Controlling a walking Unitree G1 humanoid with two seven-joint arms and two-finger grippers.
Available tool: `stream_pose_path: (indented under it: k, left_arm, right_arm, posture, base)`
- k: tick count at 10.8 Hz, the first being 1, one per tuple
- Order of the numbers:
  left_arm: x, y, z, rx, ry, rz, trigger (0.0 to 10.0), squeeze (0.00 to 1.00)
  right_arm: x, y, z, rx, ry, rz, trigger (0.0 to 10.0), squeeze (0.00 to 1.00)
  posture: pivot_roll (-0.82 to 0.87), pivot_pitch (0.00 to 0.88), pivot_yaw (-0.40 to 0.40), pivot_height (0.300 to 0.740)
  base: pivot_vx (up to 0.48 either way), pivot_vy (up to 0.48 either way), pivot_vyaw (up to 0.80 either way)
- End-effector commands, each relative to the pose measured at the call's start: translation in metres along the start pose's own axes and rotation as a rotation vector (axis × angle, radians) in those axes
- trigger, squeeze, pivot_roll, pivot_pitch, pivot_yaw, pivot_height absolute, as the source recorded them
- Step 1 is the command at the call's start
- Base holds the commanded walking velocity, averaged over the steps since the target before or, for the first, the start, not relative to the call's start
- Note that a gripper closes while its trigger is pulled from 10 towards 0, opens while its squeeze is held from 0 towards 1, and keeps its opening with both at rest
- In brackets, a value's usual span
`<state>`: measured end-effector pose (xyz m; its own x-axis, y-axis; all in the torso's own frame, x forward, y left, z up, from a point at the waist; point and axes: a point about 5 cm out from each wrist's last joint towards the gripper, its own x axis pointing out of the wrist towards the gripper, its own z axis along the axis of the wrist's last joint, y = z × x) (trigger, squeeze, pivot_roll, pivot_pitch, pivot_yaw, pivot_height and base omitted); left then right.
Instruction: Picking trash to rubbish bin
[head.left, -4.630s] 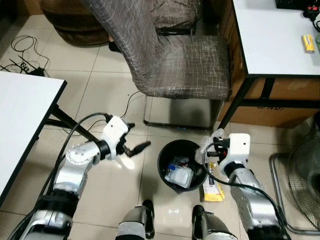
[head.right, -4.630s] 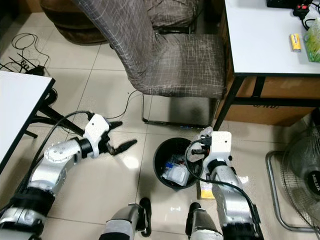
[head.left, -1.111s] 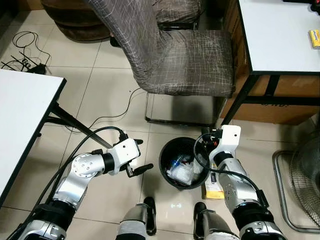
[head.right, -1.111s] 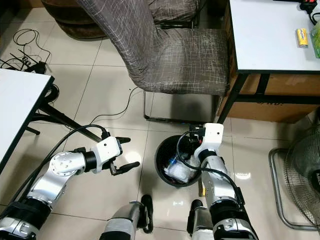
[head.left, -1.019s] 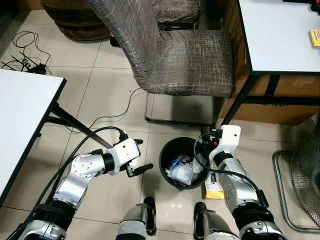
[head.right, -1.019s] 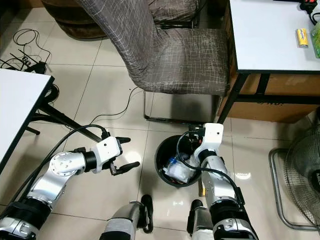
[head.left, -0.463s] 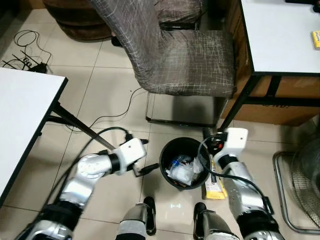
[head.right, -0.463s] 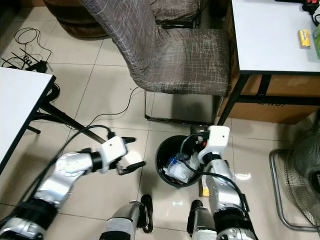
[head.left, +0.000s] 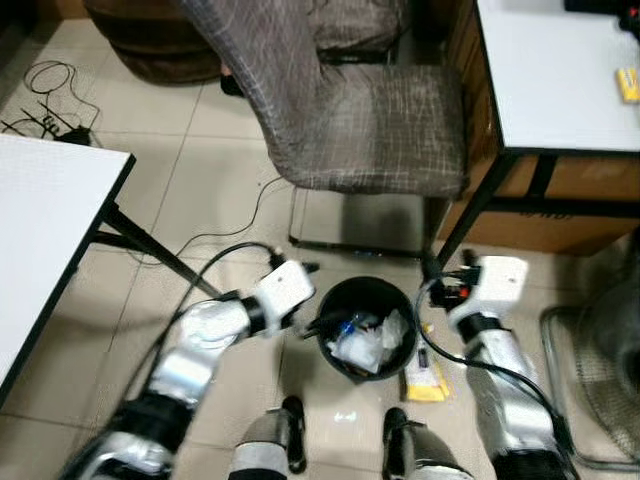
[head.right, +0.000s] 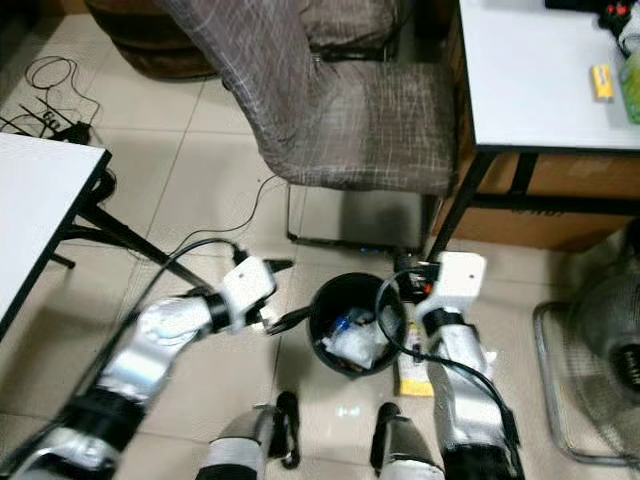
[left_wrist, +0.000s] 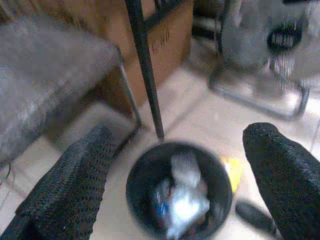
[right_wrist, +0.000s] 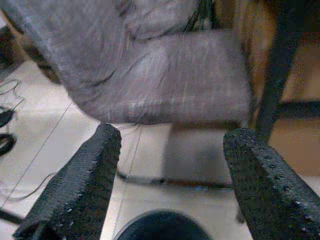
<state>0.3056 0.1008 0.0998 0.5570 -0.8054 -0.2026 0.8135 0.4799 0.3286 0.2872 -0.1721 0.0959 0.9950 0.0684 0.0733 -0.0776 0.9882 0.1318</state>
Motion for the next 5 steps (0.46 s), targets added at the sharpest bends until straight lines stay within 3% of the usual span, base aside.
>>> stream_pose_path:
  k: [1, 2, 5]
  left_arm:
    - [-0.003, 0.003, 0.0, -0.01, -0.005, 0.023, 10.0, 0.47]
    - [0.01, 0.006, 0.019, -0.026, -0.095, 0.086, 10.0, 0.47]
    - [0.02, 0.024, 0.029, -0.099, -0.141, 0.3, 10.0, 0.47]
  right_arm:
    - [-0.004, 0.002, 0.0, 0.003, 0.01, 0.002, 10.0, 0.67]
    - [-0.014, 0.003, 0.017, -0.019, -0.034, -0.017, 10.0, 0.0]
    - [-0.033, 0.007, 0.036, -0.026, -0.078, -0.057, 10.0, 0.0]
  posture:
    - [0.18, 0.227, 0.049, 0.74]
    - [0.14, 0.181, 0.027, 0.74]
    - [0.11, 0.146, 0.007, 0.74]
  base:
    - [0.0, 0.0, 0.0]
    - [0.0, 0.0, 0.0]
    - [0.0, 0.0, 0.0]
